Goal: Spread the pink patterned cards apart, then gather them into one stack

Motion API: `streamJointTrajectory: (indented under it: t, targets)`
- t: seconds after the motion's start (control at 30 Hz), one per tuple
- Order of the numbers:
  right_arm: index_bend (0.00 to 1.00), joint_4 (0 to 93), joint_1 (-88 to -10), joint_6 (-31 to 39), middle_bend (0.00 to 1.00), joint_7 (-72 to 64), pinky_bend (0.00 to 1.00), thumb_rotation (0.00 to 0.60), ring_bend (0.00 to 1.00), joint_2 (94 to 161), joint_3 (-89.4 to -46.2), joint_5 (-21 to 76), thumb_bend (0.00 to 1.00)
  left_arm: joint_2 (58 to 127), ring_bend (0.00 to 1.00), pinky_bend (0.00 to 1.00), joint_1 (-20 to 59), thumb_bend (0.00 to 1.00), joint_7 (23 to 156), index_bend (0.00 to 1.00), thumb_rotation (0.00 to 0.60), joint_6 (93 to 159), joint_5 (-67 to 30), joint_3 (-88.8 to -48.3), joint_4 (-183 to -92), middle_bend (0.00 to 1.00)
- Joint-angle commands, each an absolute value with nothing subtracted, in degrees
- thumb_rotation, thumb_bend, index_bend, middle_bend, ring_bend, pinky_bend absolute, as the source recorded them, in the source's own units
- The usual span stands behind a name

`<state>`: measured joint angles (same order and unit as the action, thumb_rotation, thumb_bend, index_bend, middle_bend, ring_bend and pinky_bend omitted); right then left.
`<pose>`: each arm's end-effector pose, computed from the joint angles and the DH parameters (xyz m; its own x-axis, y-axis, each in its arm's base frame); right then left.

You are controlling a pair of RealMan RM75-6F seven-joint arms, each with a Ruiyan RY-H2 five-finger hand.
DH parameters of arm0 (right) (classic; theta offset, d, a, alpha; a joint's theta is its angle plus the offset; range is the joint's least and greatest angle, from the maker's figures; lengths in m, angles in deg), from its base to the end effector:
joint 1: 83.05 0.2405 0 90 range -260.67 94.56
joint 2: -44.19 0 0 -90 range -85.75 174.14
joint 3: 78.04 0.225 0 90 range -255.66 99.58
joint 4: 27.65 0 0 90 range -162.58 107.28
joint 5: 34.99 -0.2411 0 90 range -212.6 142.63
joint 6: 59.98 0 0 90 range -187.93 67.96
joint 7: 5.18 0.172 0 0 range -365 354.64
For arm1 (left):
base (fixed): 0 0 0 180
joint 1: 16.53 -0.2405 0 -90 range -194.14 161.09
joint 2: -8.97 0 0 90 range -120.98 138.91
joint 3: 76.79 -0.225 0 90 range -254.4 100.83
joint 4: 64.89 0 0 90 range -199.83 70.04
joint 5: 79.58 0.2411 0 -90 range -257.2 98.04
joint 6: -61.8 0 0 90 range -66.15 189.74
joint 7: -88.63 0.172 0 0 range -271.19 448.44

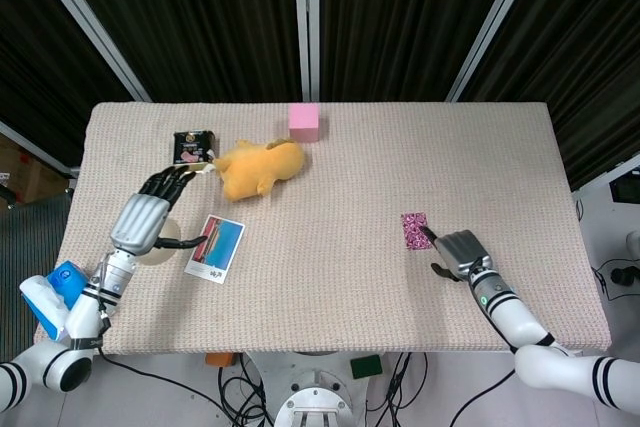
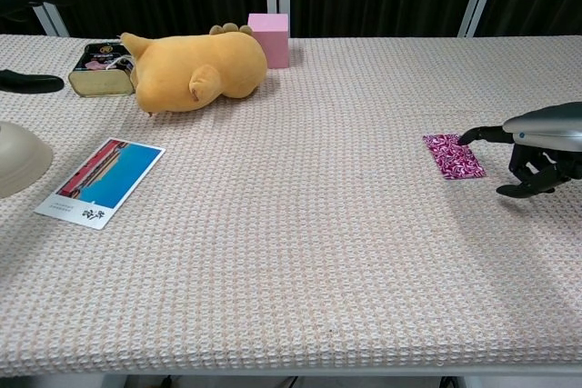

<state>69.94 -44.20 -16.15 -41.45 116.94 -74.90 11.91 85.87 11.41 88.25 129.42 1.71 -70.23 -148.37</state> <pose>-0.2090 -0.3061 -0.0340 0.6098 -0.5323 0.5872 -0.7852 -0.3053 0.5387 -0.2113 0.3279 0.0302 0.3534 0.1149 0.9284 0.9050 -0.2932 -0.3082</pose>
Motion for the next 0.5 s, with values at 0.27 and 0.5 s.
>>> streamJointTrajectory:
  t: [0.27, 0.5]
  targets:
    - [0.00, 68.8, -40.6, -17.8, 0.79, -40.0, 0.86, 0.514, 0.75, 117.9, -77.0, 9.2, 1.00, 86.2, 0.00, 0.12, 11.2, 0.04, 87.3, 0.04, 0.224, 129.6, 1.8, -70.5, -147.1, 0.02]
    - [0.00, 68.5, -39.2, -18.3, 0.80, -39.3, 0.86, 0.511, 0.75, 117.6, -79.0, 7.5, 1.00, 86.1, 0.00, 0.12, 11.2, 0.04, 87.4, 0.04, 0.225, 129.6, 1.8, -70.5, -147.1, 0.02]
